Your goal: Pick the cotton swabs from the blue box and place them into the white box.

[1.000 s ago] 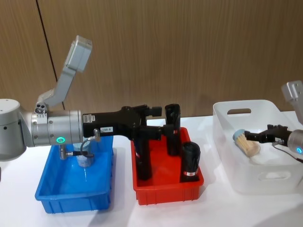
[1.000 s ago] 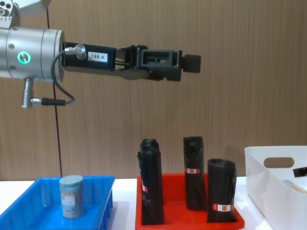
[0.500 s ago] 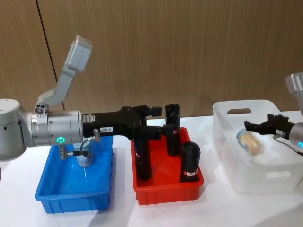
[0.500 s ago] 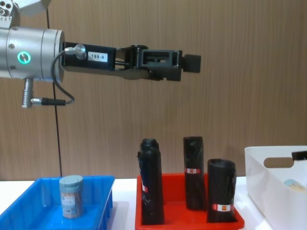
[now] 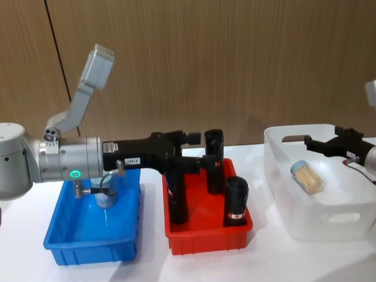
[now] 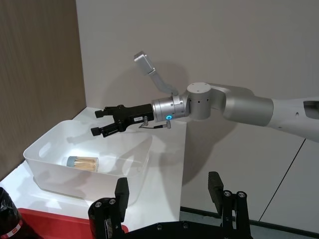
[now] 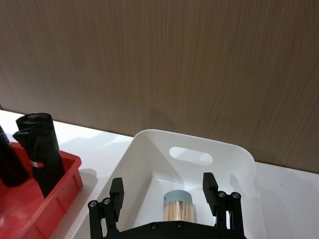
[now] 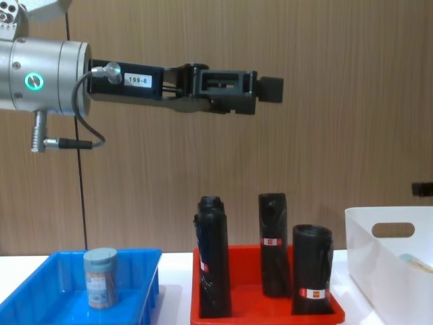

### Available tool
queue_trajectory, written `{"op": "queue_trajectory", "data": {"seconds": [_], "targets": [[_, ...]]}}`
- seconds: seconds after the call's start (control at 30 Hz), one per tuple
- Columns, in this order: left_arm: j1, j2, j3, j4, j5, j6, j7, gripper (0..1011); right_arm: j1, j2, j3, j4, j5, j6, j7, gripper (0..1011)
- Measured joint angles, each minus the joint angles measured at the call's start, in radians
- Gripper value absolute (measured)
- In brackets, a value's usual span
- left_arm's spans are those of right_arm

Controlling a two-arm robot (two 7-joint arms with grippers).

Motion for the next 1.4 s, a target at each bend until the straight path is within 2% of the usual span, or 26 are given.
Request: {"op": "queue_trajectory", "data": {"seconds": [0.13, 0.37, 0.8, 1.03, 1.4], "targets": [[0.0, 0.0, 0.0, 0.0, 0.0, 0.0, 0.0, 1004, -0.025, 0.013, 0.006, -0.054, 0.013, 0.006, -0.012, 1002], [0.0, 0.0, 0.0, 0.0, 0.0, 0.0, 0.0, 1004, -0.049, 0.024, 0.011, -0.103, 0.025, 0.011, -0.024, 1002], [0.005, 0.0, 0.001, -0.003, 0.003, -0.004, 0.011, 1004, -0.072, 0.028, 0.016, -0.139, 0.029, 0.012, -0.033, 1002], [0.029, 0.001, 0.007, -0.02, 0.018, -0.03, 0.073, 1004, -0.12, 0.017, 0.024, -0.192, 0.015, -0.004, -0.051, 1002], [0.088, 0.003, 0.021, -0.062, 0.056, -0.093, 0.223, 1004, -0.226, -0.006, 0.042, -0.308, -0.017, -0.036, -0.091, 1002]]}}
